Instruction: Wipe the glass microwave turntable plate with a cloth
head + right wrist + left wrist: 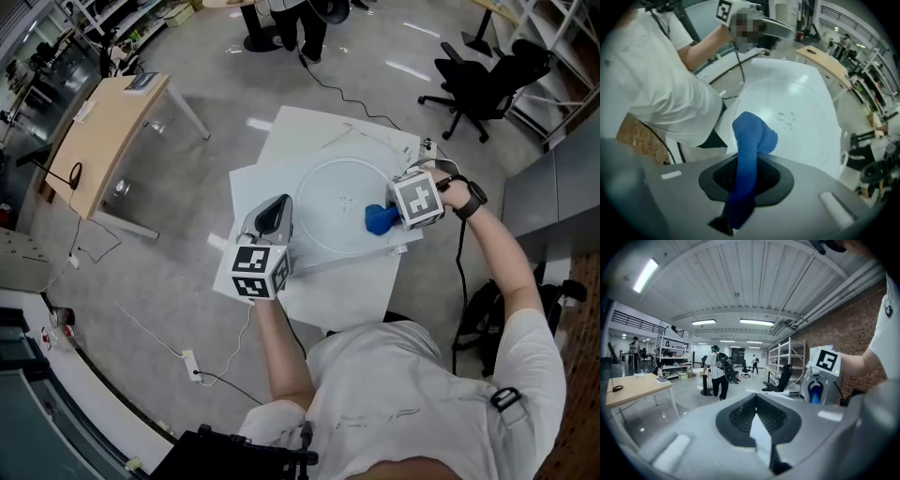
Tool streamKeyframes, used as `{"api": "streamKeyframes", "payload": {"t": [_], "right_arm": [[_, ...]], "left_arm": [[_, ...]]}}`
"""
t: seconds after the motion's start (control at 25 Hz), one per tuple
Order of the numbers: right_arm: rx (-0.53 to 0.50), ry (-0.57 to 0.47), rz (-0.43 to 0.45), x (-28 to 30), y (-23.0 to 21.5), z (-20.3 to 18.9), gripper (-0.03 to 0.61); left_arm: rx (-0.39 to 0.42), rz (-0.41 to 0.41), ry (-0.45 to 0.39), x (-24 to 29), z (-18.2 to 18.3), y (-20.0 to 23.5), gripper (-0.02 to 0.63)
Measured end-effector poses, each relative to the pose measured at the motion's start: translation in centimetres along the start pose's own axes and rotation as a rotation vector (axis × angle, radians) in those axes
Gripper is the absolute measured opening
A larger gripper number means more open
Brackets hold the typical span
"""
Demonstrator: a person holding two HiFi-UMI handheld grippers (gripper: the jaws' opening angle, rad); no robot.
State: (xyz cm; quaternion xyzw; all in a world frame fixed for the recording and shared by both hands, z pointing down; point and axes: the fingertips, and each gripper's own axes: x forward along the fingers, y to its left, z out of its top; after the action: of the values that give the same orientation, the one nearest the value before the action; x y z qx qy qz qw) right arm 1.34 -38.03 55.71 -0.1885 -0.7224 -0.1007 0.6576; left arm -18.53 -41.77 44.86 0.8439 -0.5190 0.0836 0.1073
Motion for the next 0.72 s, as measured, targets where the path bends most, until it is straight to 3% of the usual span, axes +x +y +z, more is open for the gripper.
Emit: {"api": "streamKeyframes", "payload": {"t": [0.12, 0.24, 0.32, 0.52, 0.6, 0.72], "right_arm": [[-0.105, -0.117, 0.127, 1.5, 2.4, 3.4, 0.071], [-0.131, -0.263, 0.125, 1.9, 1.5, 8.2, 0.072], [-0.092, -0.329, 0.046, 2.1, -0.9, 10.4, 0.074], [0.134, -0.512, -0.226, 0.1, -8.9, 13.1, 0.074], [0.169, -0.487, -0.353, -0.3, -11.5, 11.9, 0.074], [0.186, -0.323, -0.491, -0.2, -13.7, 8.2, 0.074]], "left_arm": [[0.016, 0.011, -0.008, 0.0, -0.4, 0.4, -0.002], [0.016, 0.004, -0.005, -0.3, 0.0, 0.1, -0.002], [0.012, 0.000, -0.003, -0.6, 0.4, -0.2, -0.002], [0.011, -0.005, -0.017, -1.1, 0.9, -0.4, -0.002], [0.013, -0.004, -0.013, -1.2, 0.8, -0.4, -0.002], [0.012, -0.008, -0.003, -1.3, 0.4, -0.5, -0.002]]}}
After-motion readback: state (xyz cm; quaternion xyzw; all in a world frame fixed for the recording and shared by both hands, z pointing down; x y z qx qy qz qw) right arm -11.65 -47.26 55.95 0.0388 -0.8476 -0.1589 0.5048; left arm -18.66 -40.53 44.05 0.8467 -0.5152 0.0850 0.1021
